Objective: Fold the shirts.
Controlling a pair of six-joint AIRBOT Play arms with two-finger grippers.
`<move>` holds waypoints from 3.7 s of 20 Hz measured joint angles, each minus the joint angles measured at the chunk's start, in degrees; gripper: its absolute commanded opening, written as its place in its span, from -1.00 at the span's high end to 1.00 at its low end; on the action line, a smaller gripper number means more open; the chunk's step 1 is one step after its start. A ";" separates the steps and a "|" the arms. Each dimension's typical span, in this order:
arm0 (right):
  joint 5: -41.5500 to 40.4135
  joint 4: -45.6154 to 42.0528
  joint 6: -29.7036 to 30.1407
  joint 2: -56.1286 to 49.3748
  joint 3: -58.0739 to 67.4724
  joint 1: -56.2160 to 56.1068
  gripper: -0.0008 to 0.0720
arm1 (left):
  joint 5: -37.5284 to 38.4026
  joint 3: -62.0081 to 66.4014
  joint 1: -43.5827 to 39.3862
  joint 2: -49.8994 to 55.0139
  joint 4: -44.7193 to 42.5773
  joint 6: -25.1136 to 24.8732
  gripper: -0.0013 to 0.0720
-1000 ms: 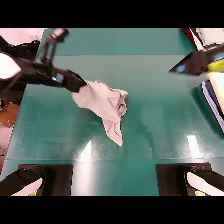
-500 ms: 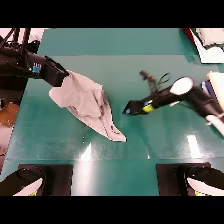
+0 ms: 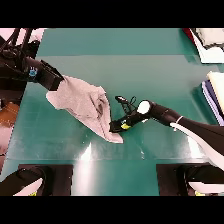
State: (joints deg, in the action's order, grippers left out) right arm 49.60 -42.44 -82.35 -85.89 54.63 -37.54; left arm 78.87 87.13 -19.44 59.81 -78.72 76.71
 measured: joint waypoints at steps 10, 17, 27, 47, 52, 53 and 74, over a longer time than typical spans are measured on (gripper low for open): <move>-2.51 0.35 2.27 21.00 8.92 13.33 0.95 | -1.27 15.02 0.00 -0.04 -16.68 10.64 0.89; 4.79 0.26 1.92 38.82 26.67 33.27 0.95 | 1.07 30.05 0.00 -0.94 -19.80 13.14 0.89; 26.64 0.37 -4.11 44.98 33.62 64.06 0.95 | 8.13 14.71 -0.11 -1.99 -11.56 14.78 0.89; 31.43 -21.53 -5.05 24.72 9.31 39.21 0.95 | -3.98 -26.99 0.00 -2.10 -7.74 14.95 0.09; 29.49 -21.99 -5.01 34.75 -0.66 40.44 0.95 | -10.38 -27.21 -0.13 -2.01 3.15 12.46 0.08; 28.83 -21.86 -5.01 36.57 -2.08 41.11 0.95 | -13.33 -27.21 -0.11 -1.68 5.84 11.50 0.07; 26.99 -15.56 -7.37 41.75 -5.88 45.75 0.95 | -27.45 -26.67 -18.21 21.73 -1.49 15.87 -0.14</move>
State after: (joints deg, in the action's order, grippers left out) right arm 76.60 -58.00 -89.71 -44.14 48.75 8.21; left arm 51.42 60.47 -37.65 81.54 -80.20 92.58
